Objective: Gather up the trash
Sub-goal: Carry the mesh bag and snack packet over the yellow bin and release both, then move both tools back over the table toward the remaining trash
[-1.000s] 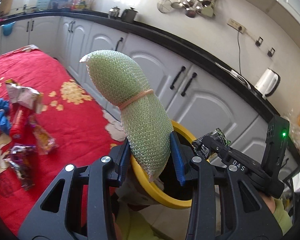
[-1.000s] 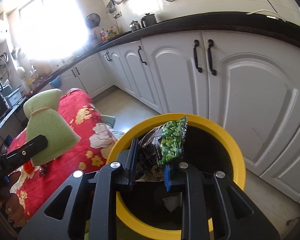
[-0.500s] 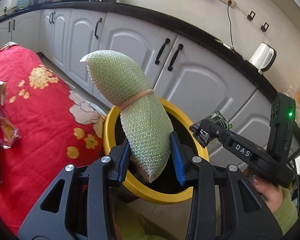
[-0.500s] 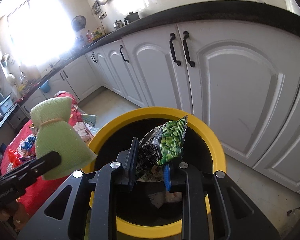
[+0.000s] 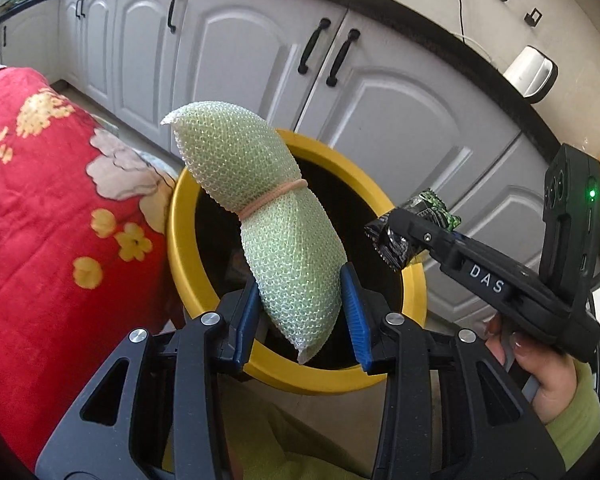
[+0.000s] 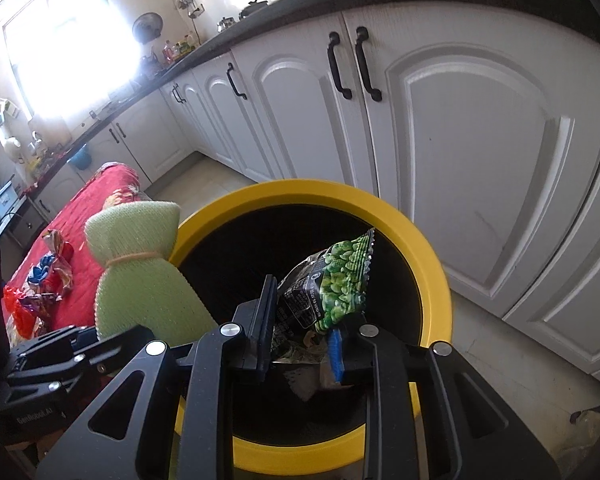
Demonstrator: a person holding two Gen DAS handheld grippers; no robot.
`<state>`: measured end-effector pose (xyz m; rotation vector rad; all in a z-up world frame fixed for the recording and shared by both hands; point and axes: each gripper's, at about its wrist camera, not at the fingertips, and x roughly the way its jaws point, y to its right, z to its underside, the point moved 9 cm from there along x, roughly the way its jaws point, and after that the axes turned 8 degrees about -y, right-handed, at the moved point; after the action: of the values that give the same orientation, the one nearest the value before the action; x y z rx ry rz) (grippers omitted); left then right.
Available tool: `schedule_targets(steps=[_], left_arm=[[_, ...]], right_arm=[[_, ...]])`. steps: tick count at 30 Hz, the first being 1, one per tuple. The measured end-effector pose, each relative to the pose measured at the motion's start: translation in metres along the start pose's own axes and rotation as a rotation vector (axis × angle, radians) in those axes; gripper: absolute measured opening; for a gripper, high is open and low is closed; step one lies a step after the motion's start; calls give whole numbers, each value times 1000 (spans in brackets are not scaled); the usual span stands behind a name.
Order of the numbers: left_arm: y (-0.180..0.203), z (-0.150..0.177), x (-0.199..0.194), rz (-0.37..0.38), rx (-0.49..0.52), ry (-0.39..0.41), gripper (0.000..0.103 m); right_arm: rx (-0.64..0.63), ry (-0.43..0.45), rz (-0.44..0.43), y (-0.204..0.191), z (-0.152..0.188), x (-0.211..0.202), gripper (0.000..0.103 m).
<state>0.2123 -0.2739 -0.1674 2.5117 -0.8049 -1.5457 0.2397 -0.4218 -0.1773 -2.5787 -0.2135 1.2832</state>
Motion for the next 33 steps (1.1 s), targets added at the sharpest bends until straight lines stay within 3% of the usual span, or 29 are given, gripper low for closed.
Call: schedule_targets(steps=[6, 13, 15, 22, 33], left_arm=[[-2, 0, 7, 8, -11, -25, 33], [-14, -2, -1, 6, -58, -17, 59], [-18, -1, -6, -2, -69, -6, 63], [-36, 2, -28, -24, -107, 41, 92], [-54, -5, -70, -70, -142, 139, 92]], right_arm=[[32, -24, -12, 8, 3, 7, 27], [53, -10, -14, 10, 2, 4, 49], [53, -2, -13, 11, -1, 3, 50], [52, 25, -6, 7, -6, -6, 58], [21, 111, -16, -15, -19, -34, 67]])
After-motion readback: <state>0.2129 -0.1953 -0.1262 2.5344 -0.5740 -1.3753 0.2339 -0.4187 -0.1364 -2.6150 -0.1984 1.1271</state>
